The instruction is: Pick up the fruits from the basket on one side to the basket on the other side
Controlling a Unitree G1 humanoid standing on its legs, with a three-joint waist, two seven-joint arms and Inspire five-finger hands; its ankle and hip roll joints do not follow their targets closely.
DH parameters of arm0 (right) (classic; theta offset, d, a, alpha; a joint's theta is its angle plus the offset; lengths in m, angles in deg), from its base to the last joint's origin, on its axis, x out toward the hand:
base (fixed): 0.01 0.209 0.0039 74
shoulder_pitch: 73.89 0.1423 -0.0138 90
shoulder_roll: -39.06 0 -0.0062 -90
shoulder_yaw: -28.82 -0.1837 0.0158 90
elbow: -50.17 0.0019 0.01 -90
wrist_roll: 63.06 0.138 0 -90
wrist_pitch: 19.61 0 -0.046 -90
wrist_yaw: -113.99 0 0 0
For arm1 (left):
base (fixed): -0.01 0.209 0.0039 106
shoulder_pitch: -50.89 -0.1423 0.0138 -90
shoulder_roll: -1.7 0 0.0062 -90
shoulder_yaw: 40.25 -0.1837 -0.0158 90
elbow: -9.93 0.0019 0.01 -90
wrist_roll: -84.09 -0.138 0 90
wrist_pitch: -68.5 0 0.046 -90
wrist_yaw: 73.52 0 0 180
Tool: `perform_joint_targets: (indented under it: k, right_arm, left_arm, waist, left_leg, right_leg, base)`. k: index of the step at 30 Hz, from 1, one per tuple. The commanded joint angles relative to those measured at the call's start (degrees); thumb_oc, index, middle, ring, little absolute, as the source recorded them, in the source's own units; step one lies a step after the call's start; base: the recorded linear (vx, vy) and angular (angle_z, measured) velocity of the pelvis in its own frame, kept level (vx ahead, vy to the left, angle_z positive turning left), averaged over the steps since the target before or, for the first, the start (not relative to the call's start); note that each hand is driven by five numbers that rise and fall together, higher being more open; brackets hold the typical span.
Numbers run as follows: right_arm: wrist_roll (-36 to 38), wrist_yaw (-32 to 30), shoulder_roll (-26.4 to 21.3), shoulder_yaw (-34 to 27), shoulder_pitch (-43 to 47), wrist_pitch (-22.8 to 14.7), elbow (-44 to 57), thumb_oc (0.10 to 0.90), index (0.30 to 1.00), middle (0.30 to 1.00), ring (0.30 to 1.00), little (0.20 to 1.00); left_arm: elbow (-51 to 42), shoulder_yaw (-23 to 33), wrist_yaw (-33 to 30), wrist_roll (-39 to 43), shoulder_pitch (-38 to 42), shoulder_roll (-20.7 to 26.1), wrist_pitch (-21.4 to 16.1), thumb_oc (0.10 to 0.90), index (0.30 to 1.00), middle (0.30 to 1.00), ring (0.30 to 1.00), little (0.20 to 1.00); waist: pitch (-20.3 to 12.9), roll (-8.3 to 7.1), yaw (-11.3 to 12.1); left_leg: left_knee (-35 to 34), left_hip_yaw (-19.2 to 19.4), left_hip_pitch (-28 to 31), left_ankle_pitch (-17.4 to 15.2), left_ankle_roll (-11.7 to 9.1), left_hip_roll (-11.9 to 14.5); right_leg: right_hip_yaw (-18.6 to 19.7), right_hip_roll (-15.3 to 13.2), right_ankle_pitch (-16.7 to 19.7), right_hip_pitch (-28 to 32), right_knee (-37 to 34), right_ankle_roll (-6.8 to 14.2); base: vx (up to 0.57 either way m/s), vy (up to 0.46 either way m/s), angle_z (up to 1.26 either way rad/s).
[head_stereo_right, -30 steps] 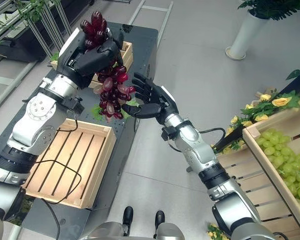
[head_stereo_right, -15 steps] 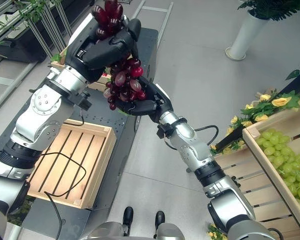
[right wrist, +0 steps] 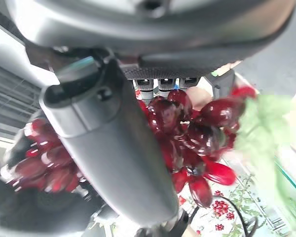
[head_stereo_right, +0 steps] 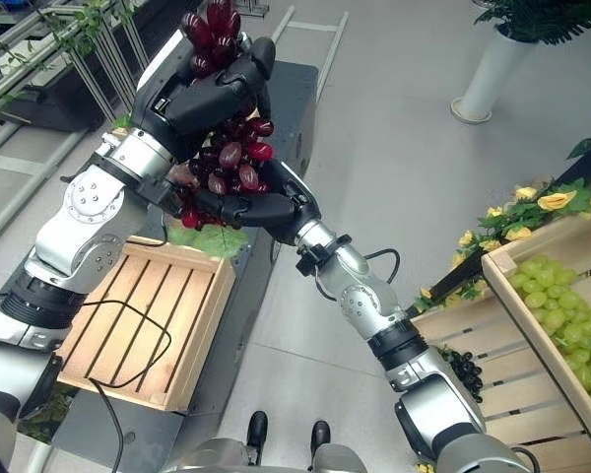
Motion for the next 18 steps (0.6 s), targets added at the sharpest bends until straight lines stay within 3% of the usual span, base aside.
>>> perform_joint_targets:
  k: [1,18]
  right_arm:
    - [4.65,4.02,5.55,-1.01,2.96,-9.92,3.32,0.400,0.300,0.300,0.300,0.300]
    - [5.63,4.39,5.73,-1.78,2.39,-10.02,2.84,0.400,0.300,0.300,0.300,0.300]
  left_arm:
    - [7.38,0.55,-1.35,1.70,4.27,-3.96,-5.37,0.400,0.300,0.300,0.300,0.300]
    - [14.73,1.85,-3.54,-0.85,3.80,-4.37,-7.55,0.400,0.300,0.300,0.300,0.300]
  waist:
    - [-15.92,-0.34,-0.14]
    - [-15.61,-0.27,-0.98]
  left_leg:
    - [-0.15,0.50,-1.10,-5.04,-1.65,-1.37]
    - [-0.15,1.49,-1.01,-5.08,-1.74,-1.01]
  right_leg:
    - [-1.90,1.81,-0.28,-1.73,0.06,-1.61]
    - [-1.01,1.91,-0.04,-1.98,0.06,-1.62]
  base:
    - [0.02,0.003,-0.03]
    - [0.01,0.004,-0.03]
